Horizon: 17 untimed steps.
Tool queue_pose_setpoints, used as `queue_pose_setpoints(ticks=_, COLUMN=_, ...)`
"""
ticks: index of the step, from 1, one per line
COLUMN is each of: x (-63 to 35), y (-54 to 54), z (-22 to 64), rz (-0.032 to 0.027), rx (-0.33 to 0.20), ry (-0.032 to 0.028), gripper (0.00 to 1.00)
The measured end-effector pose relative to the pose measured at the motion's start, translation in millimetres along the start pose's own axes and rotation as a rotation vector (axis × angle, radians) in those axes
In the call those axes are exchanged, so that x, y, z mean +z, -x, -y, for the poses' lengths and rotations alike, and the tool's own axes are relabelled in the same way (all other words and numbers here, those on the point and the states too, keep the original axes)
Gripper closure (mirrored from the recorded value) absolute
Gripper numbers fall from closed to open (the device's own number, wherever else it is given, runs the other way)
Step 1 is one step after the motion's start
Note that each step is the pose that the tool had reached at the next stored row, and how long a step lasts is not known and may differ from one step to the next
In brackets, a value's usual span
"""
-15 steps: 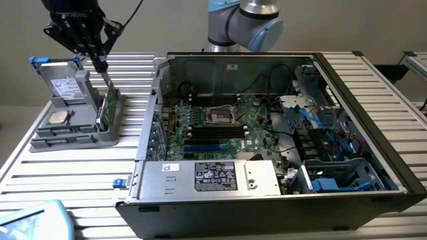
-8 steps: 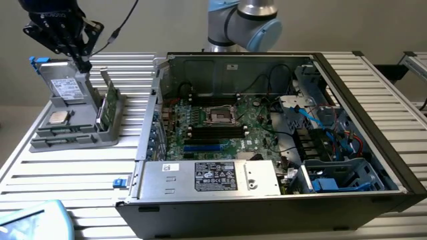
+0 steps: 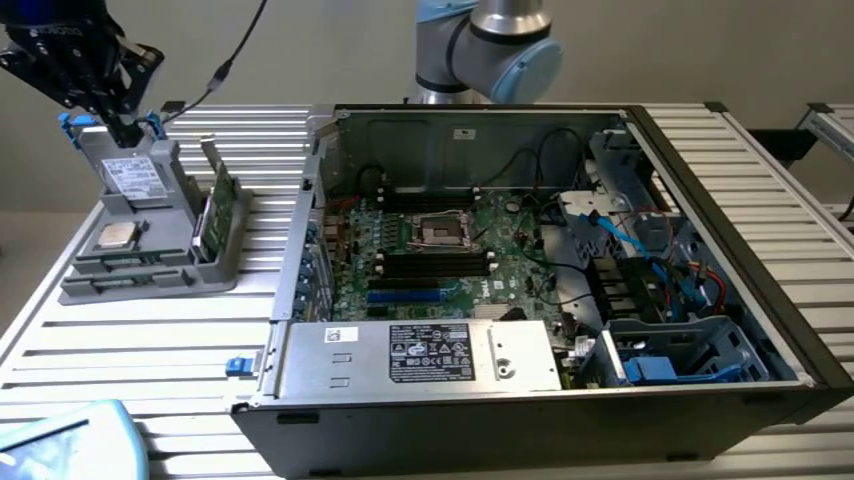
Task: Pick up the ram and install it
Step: 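Reach for the ram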
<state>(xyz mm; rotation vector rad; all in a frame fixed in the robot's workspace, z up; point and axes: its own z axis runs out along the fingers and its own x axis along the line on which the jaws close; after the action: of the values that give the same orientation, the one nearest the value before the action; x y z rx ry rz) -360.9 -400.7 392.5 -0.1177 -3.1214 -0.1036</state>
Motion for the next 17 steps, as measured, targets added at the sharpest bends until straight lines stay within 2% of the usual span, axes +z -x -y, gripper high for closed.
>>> queue_pose_setpoints(ticks=9, x=1.5, y=-35.3, z=5.5, rz=-0.0398, rx=0.003, ry=-0.0029, gripper=0.89)
queue_pose_setpoints(ticks=14, x=2.9, y=-41.0, z=12.9, rz=-0.0596, rx=0.004, ry=-0.0044, gripper=0.89)
queue_pose_setpoints(ticks=17, x=3.8, y=-40.6, z=21.6, rz=-0.0665, rx=0.004, ry=-0.005, gripper=0.89)
